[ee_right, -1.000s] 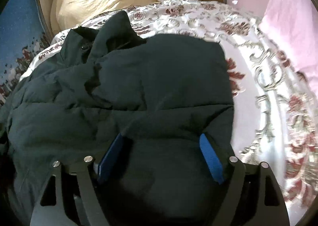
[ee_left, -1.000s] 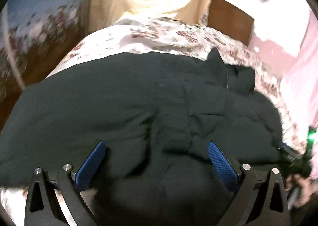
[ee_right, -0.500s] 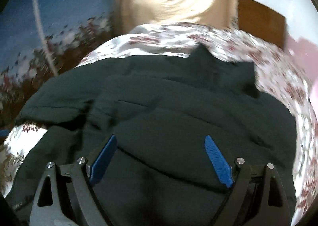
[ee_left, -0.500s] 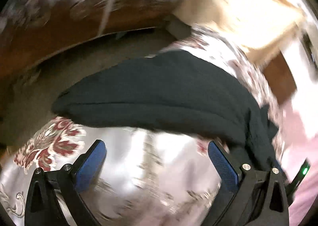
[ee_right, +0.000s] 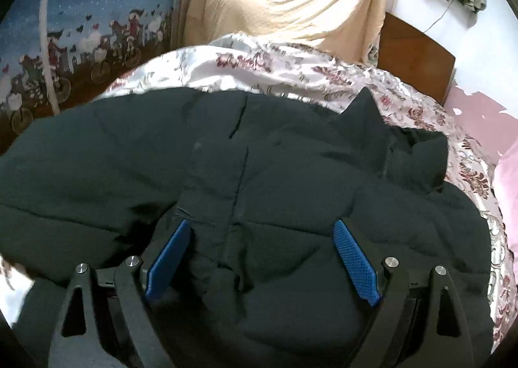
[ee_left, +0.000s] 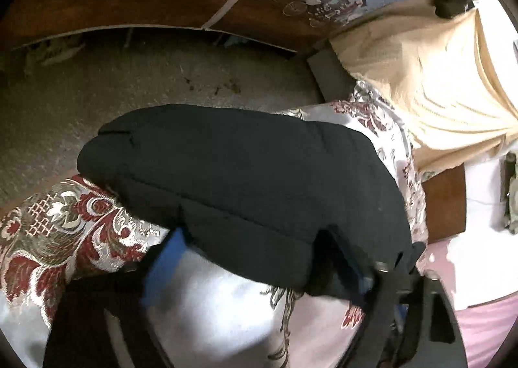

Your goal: Fold large clothes

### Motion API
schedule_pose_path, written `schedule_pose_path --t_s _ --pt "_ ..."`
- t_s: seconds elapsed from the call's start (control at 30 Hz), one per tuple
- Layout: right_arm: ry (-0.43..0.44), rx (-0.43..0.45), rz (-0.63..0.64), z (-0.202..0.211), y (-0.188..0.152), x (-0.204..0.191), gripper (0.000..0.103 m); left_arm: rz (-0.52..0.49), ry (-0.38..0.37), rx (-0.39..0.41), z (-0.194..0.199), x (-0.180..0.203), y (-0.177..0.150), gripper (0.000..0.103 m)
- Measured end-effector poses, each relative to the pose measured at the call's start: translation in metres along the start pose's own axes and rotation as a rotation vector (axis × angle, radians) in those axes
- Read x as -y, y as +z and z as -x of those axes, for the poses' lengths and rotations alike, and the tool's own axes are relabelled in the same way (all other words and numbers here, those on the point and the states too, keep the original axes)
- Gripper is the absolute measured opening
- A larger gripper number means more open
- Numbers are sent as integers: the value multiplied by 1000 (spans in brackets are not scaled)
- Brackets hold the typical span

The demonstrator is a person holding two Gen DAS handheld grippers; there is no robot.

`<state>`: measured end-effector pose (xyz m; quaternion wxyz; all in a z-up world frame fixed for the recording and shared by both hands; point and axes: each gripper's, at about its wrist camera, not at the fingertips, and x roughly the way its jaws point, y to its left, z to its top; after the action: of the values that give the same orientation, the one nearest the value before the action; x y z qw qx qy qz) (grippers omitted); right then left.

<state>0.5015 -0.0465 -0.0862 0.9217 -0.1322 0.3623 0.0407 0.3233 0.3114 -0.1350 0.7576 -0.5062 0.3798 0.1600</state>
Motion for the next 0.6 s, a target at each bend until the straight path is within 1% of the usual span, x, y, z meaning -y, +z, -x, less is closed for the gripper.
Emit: schedule_pose_path --t_s 0.07,0.1,0.13,0.17,0.2,0.23,0.27,0.37,0.43,0.5,0.6 --pt "18 -14 -6 -6 -3 -1 88 16 -24 8 -2 -1 2 47" --pt "27 -23 -14 -10 -6 0 89 21 -37 8 -2 -4 4 41" --pt "31 -26 -18 -12 -7 1 90 26 -55 6 -4 -4 5 30" --pt "34 -28 -20 -13 -8 1 91 26 -62 8 -5 -4 6 22" --pt "33 -29 -18 -15 -9 0 92 23 -75 19 -5 -4 7 20" --pt "31 -29 -13 -16 -10 -2 92 16 -91 26 -5 -3 8 13" --pt "28 -28 -7 -16 -12 -4 93 10 -99 32 -5 -1 10 11" --pt "35 -27 -8 -15 -12 -4 93 -49 -98 80 3 9 11 7" --pt "70 -30 -23 -11 -12 1 93 -112 -88 129 12 20 13 6" --pt "118 -27 -28 2 -13 11 93 -174 -75 177 23 34 15 6" --pt "130 -6 -3 29 -16 30 93 -279 -78 254 45 69 17 6"
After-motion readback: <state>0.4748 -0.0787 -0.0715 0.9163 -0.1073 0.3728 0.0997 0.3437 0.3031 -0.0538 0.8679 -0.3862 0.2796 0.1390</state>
